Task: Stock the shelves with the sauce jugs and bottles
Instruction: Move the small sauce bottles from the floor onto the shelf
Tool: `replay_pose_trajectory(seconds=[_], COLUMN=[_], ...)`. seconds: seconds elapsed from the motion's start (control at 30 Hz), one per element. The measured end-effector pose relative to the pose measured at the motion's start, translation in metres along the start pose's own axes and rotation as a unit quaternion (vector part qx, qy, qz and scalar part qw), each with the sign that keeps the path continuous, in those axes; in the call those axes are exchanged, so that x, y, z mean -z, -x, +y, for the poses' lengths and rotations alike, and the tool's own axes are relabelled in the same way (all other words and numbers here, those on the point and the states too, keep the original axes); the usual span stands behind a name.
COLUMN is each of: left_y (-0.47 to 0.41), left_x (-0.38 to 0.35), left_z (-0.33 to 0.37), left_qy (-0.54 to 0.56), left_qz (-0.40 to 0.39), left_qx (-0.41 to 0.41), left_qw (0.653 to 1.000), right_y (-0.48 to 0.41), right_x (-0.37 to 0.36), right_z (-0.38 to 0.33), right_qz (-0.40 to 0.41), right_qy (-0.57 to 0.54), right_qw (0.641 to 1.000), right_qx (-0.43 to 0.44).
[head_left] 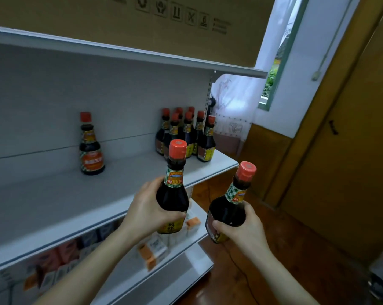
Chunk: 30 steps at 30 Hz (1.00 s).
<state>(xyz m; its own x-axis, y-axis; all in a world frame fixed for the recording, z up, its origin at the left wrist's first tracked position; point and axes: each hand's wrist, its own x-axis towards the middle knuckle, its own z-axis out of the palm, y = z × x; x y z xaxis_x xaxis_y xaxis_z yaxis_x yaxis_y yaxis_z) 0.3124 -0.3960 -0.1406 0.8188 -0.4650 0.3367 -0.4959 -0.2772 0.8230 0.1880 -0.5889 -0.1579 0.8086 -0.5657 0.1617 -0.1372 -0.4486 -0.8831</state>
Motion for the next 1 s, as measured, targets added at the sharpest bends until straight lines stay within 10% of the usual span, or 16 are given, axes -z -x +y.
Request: replay_pose_trajectory(seconds=[0.37, 1.0], left_y=[-0.146, -0.212], left_x=[-0.045, -0.108], left_z=[-0.049, -0.095], left_qy=[-0.021, -0.092], left_qz=[0.01, 0.181], left_qx=[0.02, 0.173], left_qw=[1.0, 0.964], right_y=[-0.146, -0.337], right_x=[0.002, -0.044], right_z=[0.028, 0.066], right_qz=[0.015, -0.23], right_qy=[-0.033, 0.002], right_qw=[0.999, 0.971], right_qx=[-0.001, 0.072])
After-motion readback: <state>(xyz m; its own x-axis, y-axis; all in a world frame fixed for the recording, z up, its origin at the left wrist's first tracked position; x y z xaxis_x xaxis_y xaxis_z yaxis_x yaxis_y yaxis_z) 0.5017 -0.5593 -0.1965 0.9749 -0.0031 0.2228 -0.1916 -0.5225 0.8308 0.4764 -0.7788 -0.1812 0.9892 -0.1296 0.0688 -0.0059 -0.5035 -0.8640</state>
